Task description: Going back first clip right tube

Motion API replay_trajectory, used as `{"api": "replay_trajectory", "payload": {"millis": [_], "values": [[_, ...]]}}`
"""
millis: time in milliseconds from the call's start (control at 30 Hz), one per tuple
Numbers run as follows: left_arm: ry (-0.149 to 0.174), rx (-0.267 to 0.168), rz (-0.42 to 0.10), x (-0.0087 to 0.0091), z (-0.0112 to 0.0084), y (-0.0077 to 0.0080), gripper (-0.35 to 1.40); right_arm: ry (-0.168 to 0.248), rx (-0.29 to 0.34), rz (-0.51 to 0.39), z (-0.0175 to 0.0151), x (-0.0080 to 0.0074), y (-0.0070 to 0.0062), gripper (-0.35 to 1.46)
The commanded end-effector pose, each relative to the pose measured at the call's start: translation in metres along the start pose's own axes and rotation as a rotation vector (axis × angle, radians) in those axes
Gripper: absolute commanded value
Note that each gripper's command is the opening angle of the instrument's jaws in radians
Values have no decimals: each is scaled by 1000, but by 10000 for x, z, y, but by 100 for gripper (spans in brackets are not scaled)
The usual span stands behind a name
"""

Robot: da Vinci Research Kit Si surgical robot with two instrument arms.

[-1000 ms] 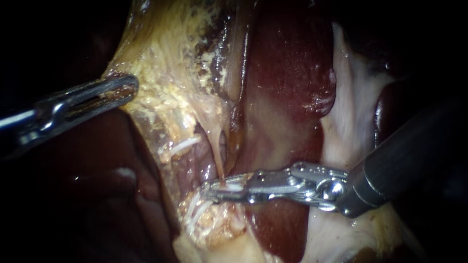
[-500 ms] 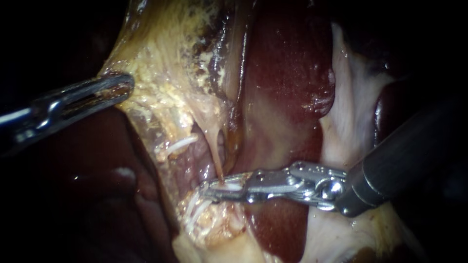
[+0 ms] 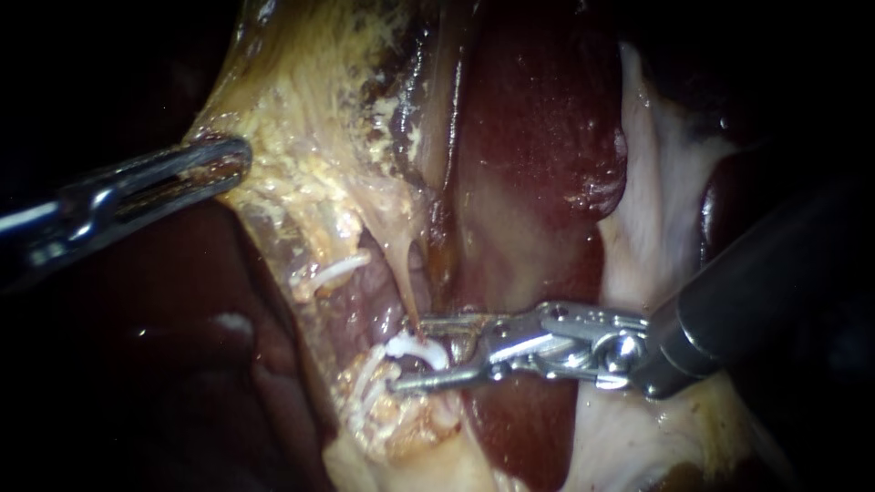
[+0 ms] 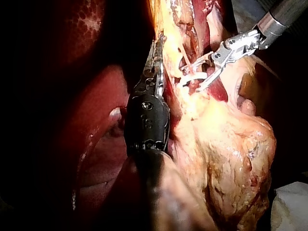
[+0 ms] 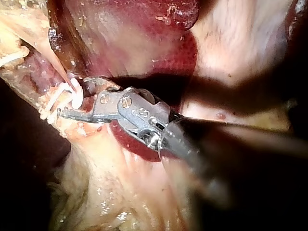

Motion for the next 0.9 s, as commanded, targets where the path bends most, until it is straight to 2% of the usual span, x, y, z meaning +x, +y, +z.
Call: {"api": "replay_trajectory", "payload": {"millis": [33, 233, 367, 500, 600, 733, 900], "values": [[0, 0, 0, 0, 0, 0, -35, 0, 2, -17, -6, 2, -2, 60], [-1, -1, 0, 1, 2, -1, -35, 1, 14, -116, -38, 12, -5, 60], [4, -4, 2, 4, 3, -1, -35, 3, 20, -220, -67, 23, -9, 60], [3, -4, 2, 4, 4, -1, -35, 6, 5, -337, -104, 48, -11, 60], [3, -5, 2, 5, 5, -2, -35, 30, -2, -393, -125, 70, -11, 60], [5, -6, 3, 6, 6, -1, -35, 60, -4, -441, -143, 90, -14, 60], [10, -11, 7, 13, 12, 1, -35, 66, -4, -488, -147, 100, -16, 60]]}}
